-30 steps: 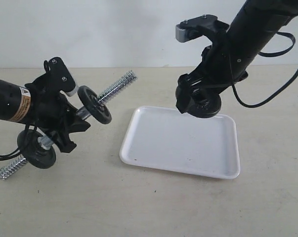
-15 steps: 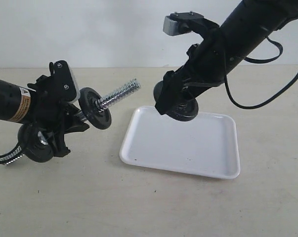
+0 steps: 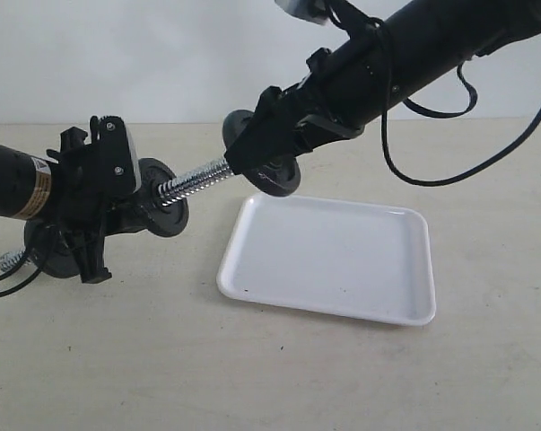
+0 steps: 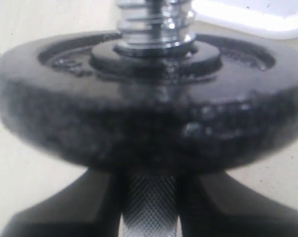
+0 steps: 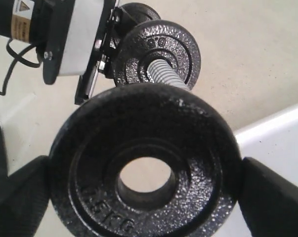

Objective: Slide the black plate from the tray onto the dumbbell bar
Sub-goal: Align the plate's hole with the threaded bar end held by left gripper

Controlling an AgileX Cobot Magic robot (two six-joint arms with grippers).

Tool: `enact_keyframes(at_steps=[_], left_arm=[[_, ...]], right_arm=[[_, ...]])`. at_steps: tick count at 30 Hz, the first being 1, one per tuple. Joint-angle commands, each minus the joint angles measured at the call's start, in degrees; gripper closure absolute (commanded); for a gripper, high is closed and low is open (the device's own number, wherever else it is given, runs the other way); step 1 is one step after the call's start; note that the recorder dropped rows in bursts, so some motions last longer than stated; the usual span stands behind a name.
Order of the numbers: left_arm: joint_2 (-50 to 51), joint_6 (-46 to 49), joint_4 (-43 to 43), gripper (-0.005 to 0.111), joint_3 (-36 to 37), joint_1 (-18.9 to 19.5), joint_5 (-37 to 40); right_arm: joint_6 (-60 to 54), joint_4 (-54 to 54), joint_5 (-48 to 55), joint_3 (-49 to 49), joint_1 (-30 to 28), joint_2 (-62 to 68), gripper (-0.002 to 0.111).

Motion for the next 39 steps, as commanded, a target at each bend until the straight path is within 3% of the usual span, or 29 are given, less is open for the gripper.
enact_keyframes(at_steps=[1,9,20,31,39], left_arm=[[-3.4,0.7,-2.1,0.102,-1.9,-0.1,-1.5],[-3.4,0.3,-4.2,0.102,-1.9,-0.1,-2.7],[-3.4,-8.5,-4.2,0.102,-1.9,-0.1,-3.3],[-3.4,-10.9,-4.2,0.102,-1.9,-0.1,-6.0],[-3.4,-11.8,-4.2,0.102,-1.9,-0.1,-6.2]], right_arm=[[-2.1,6.0,0.3,-0.3,-0.2,-1.0,0.108],[-2.8,6.5,-0.8,-0.3,-0.2,-1.0,0.108],[-3.1,7.0,-4.2,-0.3,-0.2,-0.6,0.108],[-8.4,13.7,-3.3,-0.3,-0.2,3.3,0.108],[-9.9,16.4,-0.6,-0.3,-4.5,4.3,0.108]])
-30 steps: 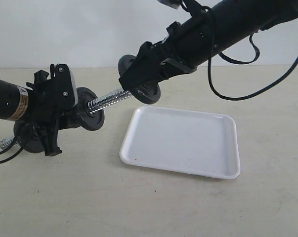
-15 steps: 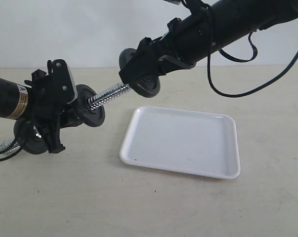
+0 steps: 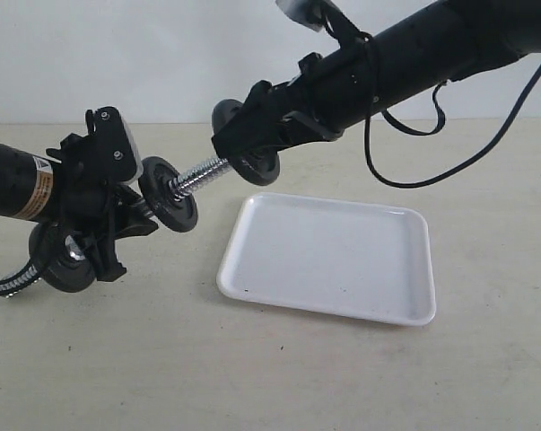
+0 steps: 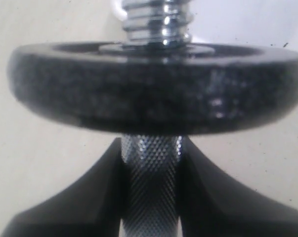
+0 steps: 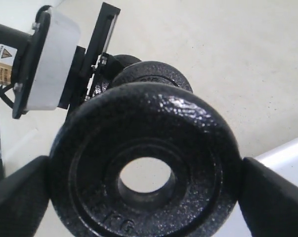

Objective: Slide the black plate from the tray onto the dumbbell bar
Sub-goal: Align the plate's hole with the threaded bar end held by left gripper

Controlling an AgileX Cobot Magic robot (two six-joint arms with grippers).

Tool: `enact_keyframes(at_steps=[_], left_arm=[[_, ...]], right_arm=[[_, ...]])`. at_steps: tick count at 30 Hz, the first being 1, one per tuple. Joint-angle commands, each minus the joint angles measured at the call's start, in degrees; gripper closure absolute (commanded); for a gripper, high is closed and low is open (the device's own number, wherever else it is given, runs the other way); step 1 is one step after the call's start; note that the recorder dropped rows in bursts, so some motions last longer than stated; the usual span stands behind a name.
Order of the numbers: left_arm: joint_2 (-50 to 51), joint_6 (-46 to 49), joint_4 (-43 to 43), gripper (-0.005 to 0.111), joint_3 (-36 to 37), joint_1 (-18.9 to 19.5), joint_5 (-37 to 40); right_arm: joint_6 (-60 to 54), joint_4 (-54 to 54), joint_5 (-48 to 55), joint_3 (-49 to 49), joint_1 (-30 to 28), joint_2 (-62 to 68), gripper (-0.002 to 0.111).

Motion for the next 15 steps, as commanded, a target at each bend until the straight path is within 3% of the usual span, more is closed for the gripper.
enact_keyframes(at_steps=[1,15], left_arm=[[-3.1,-1.8,-4.2,0.102,-1.9,-0.1,-2.1],[-3.1,-2.4,-4.2,0.102,-1.9,-0.2,-3.3]], right_arm=[[-2.0,5.4,2.4,-0.3,-3.3,-0.7,0.108],[-3.5,7.0,7.3,-0.3,-5.4,1.1,0.108]])
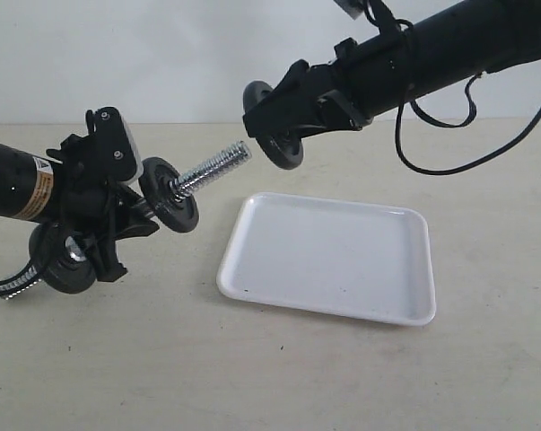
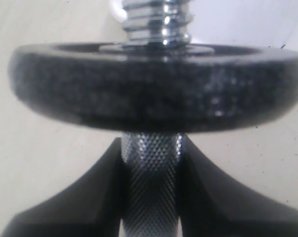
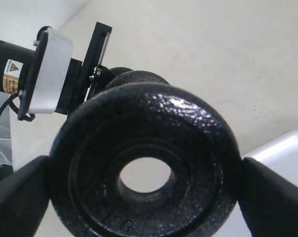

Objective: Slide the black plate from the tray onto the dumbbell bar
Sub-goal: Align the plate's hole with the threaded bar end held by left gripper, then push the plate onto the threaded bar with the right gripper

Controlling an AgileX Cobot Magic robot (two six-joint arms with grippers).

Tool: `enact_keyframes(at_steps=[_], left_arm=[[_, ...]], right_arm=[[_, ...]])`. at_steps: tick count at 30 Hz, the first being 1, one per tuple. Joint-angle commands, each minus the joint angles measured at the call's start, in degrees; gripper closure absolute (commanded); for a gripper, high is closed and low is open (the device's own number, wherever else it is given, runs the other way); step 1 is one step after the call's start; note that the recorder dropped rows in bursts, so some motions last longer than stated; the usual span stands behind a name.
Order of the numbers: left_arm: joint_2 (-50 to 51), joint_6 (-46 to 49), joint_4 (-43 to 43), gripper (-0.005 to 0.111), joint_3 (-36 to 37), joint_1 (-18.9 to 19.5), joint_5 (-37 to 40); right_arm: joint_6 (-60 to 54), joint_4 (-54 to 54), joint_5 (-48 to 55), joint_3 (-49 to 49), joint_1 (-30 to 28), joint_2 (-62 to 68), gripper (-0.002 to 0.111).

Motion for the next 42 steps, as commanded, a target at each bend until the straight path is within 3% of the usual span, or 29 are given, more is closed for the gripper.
enact_keyframes(at_steps=[1,12,23,42], left_arm=[[-3.1,-2.0,-4.2,0.102,-1.9,-0.2,-3.0],[-3.1,-2.1,-4.2,0.102,-1.9,-0.2,-3.9],[-3.1,-2.2,-4.2,0.102,-1.9,-0.2,-8.3],[-3.1,-2.2,-4.2,0.102,-1.9,-0.2,-8.9]], right_arm=[[-0.9,4.0,2.3,-0.3,-0.2,1.1,0.108],[-4.8,7.6,6.2,-0.3,-0.2,3.8,0.108],[-6.2,8.6,4.2,-0.3,-0.2,4.6,0.108],[-6.4,8.9,4.9,-0.3,-0.2,4.6,0.108]])
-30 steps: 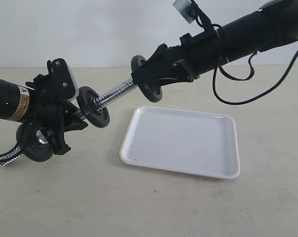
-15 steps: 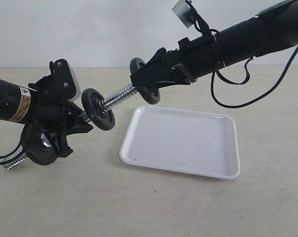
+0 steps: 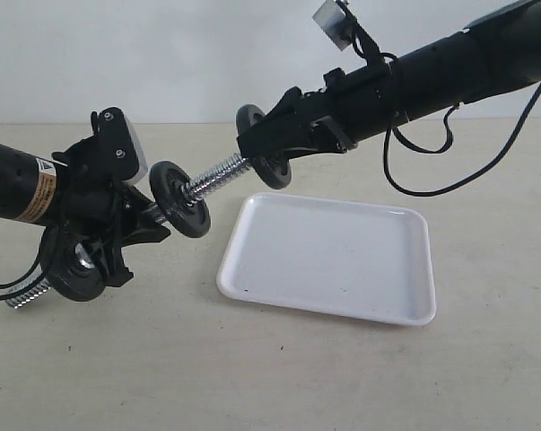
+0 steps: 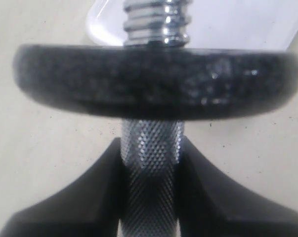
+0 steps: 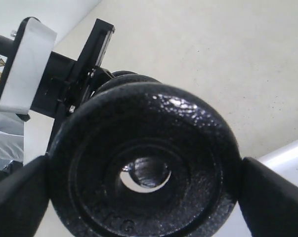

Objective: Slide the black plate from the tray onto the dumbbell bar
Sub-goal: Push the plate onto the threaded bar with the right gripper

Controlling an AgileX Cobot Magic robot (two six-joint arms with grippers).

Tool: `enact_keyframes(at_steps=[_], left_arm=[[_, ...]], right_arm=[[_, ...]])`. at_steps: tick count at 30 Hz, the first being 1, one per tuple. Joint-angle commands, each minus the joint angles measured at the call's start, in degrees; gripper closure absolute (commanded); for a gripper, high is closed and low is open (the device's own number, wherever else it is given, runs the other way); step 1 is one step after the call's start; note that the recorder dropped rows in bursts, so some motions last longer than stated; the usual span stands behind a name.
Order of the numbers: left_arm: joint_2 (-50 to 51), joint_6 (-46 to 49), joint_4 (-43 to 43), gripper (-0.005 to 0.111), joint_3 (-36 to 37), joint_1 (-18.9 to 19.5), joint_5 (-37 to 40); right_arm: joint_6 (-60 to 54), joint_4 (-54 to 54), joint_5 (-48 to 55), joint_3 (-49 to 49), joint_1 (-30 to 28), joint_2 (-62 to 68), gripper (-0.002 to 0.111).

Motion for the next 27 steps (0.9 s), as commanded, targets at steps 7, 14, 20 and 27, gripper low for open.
enact_keyframes(at_steps=[7,14,20,27], left_arm=[[-3.1,-1.0,-4.2,0.102,-1.9,-0.2,-3.8],[-3.1,-0.6,-4.2,0.102,-1.9,-0.2,-5.0],[-3.1,-0.6,-4.2,0.102,-1.9,-0.2,-5.1],[-3.1,-0.6,-4.2,0.102,-1.9,-0.2,-5.1]], right_arm=[[-1.2,6.2,3.4,-0.3,-0.2,-0.9,0.108],[-1.1,6.2,3.7,-0.3,-0.2,-0.9,0.108],[-1.1,6.2,1.8,-0.3,-0.2,-0.9,0.108],[-0.6,3.3,0.4,-0.3,-0.2,-0.9,0.108]])
